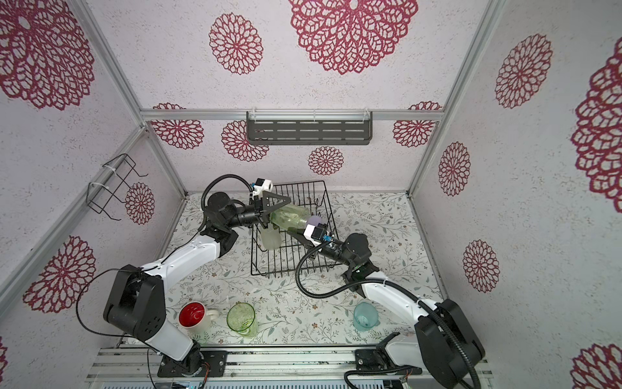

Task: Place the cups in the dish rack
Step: 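Grasp the bright green cup with the left gripper beside the right gripper, then open the right gripper and withdraw it while the left gripper holds the green cup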

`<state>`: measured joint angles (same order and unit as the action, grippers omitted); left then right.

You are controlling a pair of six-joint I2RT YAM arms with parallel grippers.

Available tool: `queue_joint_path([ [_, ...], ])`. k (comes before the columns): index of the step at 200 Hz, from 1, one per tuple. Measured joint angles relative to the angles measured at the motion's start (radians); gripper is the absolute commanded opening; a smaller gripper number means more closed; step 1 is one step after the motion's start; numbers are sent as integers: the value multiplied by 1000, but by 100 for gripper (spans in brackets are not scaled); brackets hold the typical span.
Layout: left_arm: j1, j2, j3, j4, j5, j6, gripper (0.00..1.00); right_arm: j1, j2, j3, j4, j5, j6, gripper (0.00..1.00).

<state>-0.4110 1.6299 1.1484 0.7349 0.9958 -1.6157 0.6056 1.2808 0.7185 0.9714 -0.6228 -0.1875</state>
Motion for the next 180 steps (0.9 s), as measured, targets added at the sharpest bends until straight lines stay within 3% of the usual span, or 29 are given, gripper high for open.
queue_joint_path([
  [93,7,-16,8,-195,-18,142,80,0,41,7,4,53,76,0],
  [140,17,-16,10,-190,-19,122,73,0,56,7,37,60,105,15],
  [163,26,-16,10,-195,-19,126,73,-1,55,3,49,97,143,32],
  [180,31,-16,10,-219,-23,148,72,-4,54,-8,57,122,161,36],
])
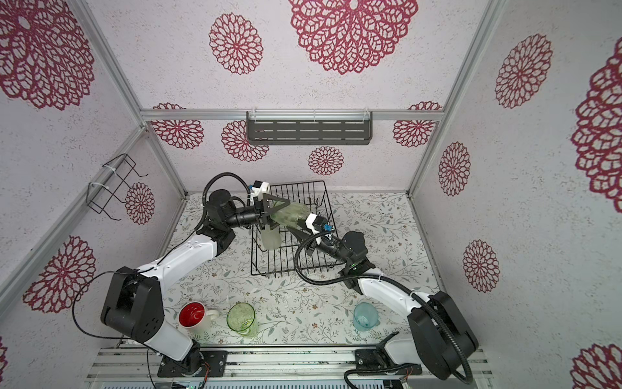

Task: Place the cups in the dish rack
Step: 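Open the right gripper and withdraw it while the left gripper holds the green cup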

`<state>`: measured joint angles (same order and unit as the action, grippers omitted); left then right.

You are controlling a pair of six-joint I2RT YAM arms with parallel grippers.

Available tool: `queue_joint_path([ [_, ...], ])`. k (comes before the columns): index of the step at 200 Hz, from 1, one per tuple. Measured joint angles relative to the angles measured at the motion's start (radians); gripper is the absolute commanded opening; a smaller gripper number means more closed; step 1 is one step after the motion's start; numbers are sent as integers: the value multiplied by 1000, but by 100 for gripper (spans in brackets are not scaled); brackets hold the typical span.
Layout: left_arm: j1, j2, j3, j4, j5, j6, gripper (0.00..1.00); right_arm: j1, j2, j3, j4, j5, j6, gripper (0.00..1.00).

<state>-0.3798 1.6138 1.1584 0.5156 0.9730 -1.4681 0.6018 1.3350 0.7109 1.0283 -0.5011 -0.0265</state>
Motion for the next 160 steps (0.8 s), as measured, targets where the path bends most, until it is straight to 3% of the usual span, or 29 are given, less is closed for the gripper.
queue_joint_path([
  [80,24,0,167,-492,-152,361,70,-8,-138,-116,-108,180,0,49],
  [89,24,0,178,-530,-177,399,70,-10,-163,-127,-130,217,-2,51],
  [107,24,0,192,-616,-236,467,69,-12,-212,-146,-179,308,-6,68],
  [123,20,6,208,-692,-290,524,69,-17,-258,-171,-216,412,15,78],
  [160,-8,42,268,-831,-431,640,68,-64,-357,-224,-319,617,111,80],
])
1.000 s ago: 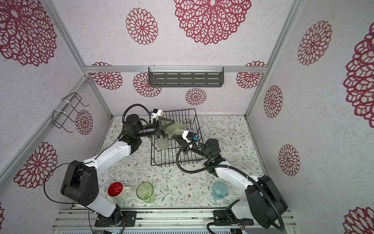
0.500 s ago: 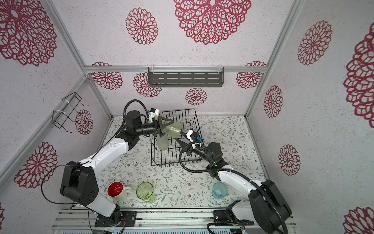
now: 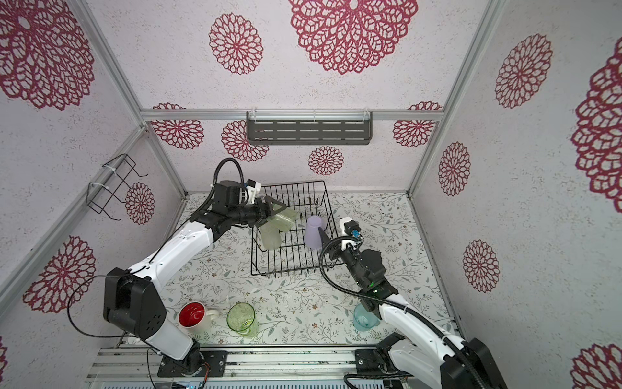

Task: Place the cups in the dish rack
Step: 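Open the right gripper and withdraw it while the left gripper holds the green cup, then lower the bright green cup upright into the rack with the left gripper and release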

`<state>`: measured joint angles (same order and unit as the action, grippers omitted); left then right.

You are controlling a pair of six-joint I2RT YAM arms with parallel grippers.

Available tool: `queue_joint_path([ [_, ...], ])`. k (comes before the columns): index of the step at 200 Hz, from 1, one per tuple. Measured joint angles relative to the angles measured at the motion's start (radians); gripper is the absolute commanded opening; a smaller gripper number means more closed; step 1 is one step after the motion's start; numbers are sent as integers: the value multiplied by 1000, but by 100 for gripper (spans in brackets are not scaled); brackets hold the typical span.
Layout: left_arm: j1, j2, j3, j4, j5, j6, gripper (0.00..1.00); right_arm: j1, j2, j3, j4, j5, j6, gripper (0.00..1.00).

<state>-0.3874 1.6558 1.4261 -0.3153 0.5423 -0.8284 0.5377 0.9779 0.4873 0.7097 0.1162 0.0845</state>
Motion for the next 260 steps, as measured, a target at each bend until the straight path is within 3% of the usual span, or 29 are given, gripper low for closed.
queue_joint_path([
  [51,-79,92,160,-162,-200,144,67,-174,-75,-23,-205,129,181,83],
  [93,-131,129,213,-237,-356,227,67,-263,-164,-109,-323,202,231,83],
  [141,-200,173,228,-285,-571,271,65,-296,-200,-168,-373,221,224,83],
  [260,-259,240,206,-268,-832,217,64,-302,-195,-187,-406,233,188,84],
])
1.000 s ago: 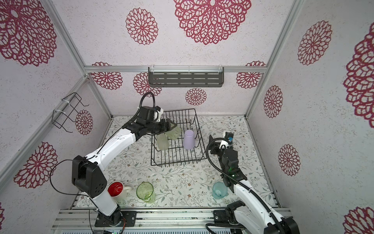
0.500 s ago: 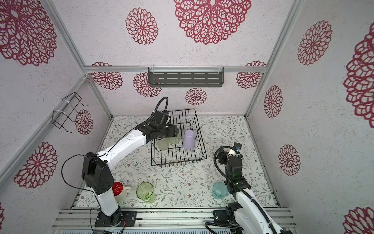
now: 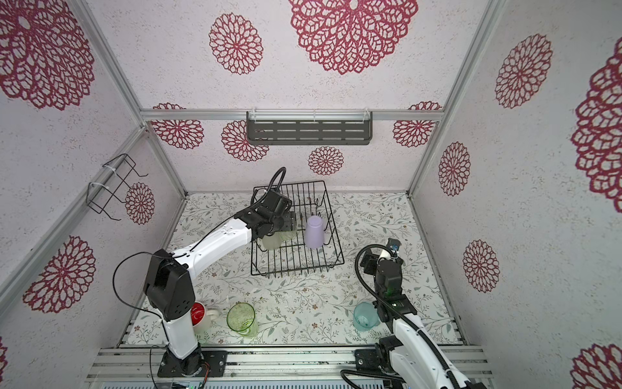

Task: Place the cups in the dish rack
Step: 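Lower the bright green cup upright into the rack with the left gripper and release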

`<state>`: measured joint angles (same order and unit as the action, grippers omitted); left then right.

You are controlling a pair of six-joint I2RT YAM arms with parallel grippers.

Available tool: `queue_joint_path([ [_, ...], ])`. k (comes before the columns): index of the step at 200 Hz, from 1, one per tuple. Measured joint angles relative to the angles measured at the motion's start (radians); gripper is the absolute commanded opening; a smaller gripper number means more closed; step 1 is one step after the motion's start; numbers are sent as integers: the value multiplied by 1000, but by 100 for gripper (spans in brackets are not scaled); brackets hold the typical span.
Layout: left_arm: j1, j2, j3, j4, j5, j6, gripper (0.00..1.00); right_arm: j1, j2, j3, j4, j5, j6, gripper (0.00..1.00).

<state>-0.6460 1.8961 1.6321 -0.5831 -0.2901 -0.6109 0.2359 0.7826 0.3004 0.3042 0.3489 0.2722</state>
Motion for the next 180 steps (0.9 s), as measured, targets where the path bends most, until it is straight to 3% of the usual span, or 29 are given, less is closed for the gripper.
queue_joint_path([
  [6,0,11,2,0,-5,0,64,0,0,0,-2,0,-1,86],
  [9,-1,16,4,-1,-6,-1,64,0,0,0,-2,0,-2,95],
  [13,-2,25,7,-3,-9,-1,64,0,0,0,-4,1,-3,99],
  [180,-14,225,162,0,-43,67,64,-1,-22,0,-21,26,-16,99],
])
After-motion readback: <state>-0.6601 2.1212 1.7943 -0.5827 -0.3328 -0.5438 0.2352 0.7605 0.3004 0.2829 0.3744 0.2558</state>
